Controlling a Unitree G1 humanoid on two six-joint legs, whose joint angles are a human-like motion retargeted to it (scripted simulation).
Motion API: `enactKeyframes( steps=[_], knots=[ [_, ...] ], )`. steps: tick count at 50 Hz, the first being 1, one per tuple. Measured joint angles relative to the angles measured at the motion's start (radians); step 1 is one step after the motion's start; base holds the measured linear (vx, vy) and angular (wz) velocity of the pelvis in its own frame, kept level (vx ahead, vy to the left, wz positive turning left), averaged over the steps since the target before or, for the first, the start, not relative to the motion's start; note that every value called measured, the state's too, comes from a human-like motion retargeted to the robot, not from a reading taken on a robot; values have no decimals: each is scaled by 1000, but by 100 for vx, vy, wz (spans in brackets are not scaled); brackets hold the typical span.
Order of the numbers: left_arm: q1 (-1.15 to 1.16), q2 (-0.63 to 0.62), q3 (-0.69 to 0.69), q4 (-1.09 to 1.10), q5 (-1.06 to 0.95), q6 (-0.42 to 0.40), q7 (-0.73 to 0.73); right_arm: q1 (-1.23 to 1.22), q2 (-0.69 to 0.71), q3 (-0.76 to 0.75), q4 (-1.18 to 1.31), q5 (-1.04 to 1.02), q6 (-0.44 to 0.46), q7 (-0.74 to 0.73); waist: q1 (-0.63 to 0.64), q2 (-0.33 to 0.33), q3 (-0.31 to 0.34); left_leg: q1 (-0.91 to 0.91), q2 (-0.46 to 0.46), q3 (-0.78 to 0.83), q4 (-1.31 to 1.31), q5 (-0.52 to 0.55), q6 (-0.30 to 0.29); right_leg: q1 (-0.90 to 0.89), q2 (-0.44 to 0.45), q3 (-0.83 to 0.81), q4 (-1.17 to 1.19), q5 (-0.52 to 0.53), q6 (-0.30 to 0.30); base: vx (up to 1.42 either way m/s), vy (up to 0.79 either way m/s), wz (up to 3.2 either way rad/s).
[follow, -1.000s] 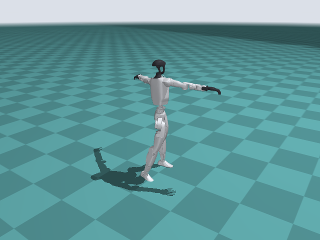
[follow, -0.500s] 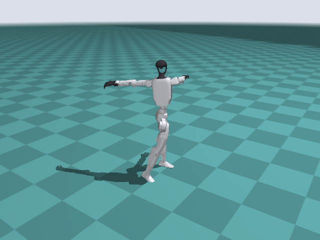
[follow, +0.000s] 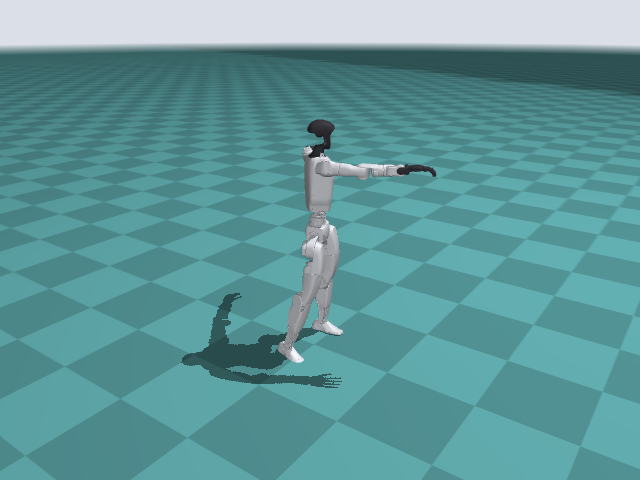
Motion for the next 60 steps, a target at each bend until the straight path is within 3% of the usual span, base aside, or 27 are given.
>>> enactKeyframes(
  steps=[10,20,22,23,30,32,42,46,50,60],
  knots=[
    [-284,-12,-288,-24,40,-14,17,29,-135,-25,6,2,2,33,-257,93,8,122,57,268,6,-53,-19,-37,44,276,-9,17,4,0,-3,-143],
    [-483,-29,-474,-26,72,-21,26,102,-320,-71,0,14,-9,52,-494,171,28,223,102,532,5,-82,-40,-93,118,538,-13,53,17,0,-3,-135],
    [-517,-38,-532,-28,80,-66,21,153,-367,-114,-4,-15,-53,58,-549,185,9,205,123,573,74,-119,-9,-111,134,570,8,37,-7,2,-3,-102],
    [-538,-45,-560,-34,62,-73,28,172,-385,-126,-3,-16,-56,51,-568,192,12,229,123,592,44,-102,-26,-106,144,596,-9,48,-9,2,-4,-115],
    [-756,-128,-754,-60,73,-61,40,330,-526,-240,8,9,-56,90,-730,233,-2,261,131,720,23,-93,-24,-137,187,723,-45,79,-6,1,-4,-97],
    [-833,-164,-817,-65,92,-55,43,390,-567,-289,14,21,-57,110,-782,243,-14,244,138,751,55,-108,-2,-157,193,745,-43,79,-1,1,-4,-73],
    [-1158,-382,-1066,-96,126,-41,75,792,-709,-631,71,81,-41,169,-1023,297,-34,256,147,888,39,-90,-5,-199,242,882,-98,124,20,4,-5,-77],
    [-1241,-461,-1124,-95,131,-37,81,970,-729,-800,95,103,-31,187,-1115,317,-34,261,152,958,46,-88,3,-219,266,948,-115,140,27,5,-7,-95],
    [-1321,-522,-1171,-90,139,19,72,1106,-736,-934,112,191,11,192,-1200,343,-15,279,174,1037,28,-77,-35,-233,321,1001,-140,187,33,8,-18,-99],
    [-1403,-640,-1260,-96,120,12,92,1330,-773,-1235,154,328,26,179,-1382,377,18,312,174,1191,30,-61,-29,-253,380,1139,-174,227,33,5,-7,-86]
  ],
)
